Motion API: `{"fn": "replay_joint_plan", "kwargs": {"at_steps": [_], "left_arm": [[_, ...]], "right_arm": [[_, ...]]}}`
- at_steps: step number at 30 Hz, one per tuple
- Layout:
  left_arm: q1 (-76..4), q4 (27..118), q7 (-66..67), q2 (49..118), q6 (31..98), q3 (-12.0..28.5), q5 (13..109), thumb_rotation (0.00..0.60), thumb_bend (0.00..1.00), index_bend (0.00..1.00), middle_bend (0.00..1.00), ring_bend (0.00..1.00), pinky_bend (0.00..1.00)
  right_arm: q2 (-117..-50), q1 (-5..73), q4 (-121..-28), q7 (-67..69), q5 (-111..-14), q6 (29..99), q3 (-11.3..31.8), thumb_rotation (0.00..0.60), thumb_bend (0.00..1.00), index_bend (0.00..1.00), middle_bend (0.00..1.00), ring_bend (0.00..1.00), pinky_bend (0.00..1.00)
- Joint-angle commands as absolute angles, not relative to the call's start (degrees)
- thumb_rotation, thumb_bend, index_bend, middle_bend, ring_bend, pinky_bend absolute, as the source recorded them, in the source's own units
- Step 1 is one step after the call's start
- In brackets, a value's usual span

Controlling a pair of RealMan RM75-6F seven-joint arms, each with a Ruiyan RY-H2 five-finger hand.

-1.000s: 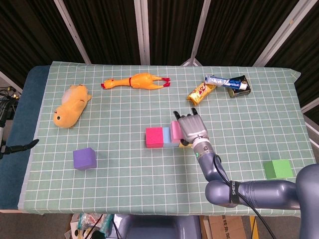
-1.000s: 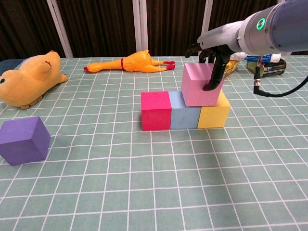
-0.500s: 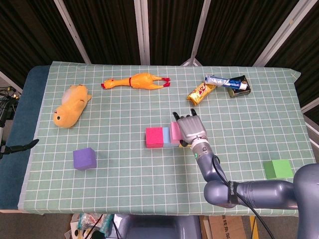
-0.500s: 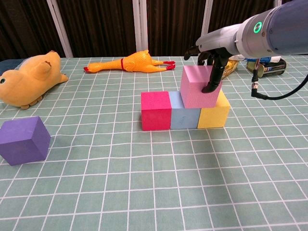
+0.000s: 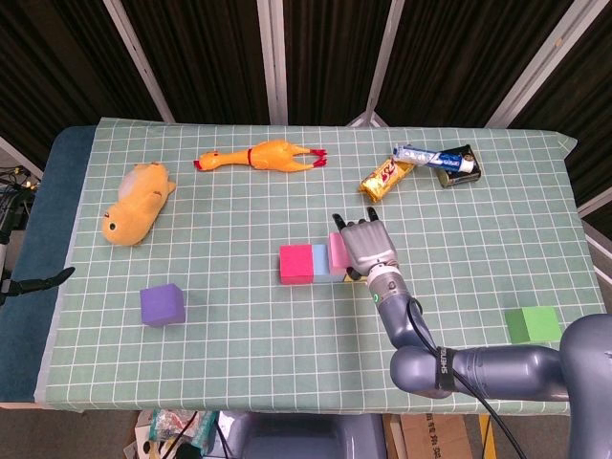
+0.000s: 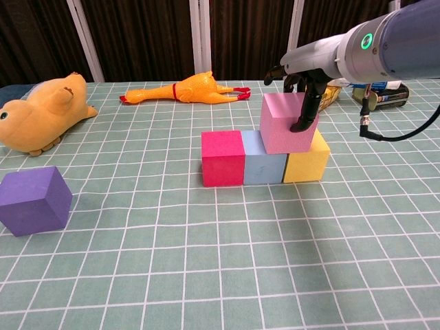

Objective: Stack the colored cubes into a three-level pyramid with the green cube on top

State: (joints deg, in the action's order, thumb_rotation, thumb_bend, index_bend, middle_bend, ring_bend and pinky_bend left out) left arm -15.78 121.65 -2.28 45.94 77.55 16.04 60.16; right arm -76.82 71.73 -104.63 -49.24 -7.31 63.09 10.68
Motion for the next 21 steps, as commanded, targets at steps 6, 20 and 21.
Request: {"fn": "replay_joint_plan", "kwargs": {"at_steps": [6, 20, 21], "left_arm": [[-15.9, 121.7, -2.1, 46.0, 77.5, 16.0, 60.2, 0.600, 0.07, 0.00, 0.04, 0.02, 0.07], [-15.9, 121.7, -2.2, 46.0, 77.4, 15.9, 60.1, 0.600, 0.07, 0.00, 0.04, 0.02, 0.07], [-15.9, 121.6, -2.2, 46.0, 77.4, 15.9, 60.1, 0.600, 0.07, 0.00, 0.04, 0.02, 0.07]], "right_arm": [[-76.7, 71.6, -104.6, -49.5, -7.1, 63.2, 10.8, 0.600, 0.35, 0.00, 0.35, 0.28, 0.00], [-77.5, 71.1, -104.0, -49.5, -7.4, 63.4, 10.7, 0.600, 0.35, 0.00, 0.35, 0.28, 0.00], [-77.5, 71.1, -104.0, -49.5, -7.5, 63.4, 10.6, 0.600, 0.35, 0.00, 0.35, 0.28, 0.00]]}}
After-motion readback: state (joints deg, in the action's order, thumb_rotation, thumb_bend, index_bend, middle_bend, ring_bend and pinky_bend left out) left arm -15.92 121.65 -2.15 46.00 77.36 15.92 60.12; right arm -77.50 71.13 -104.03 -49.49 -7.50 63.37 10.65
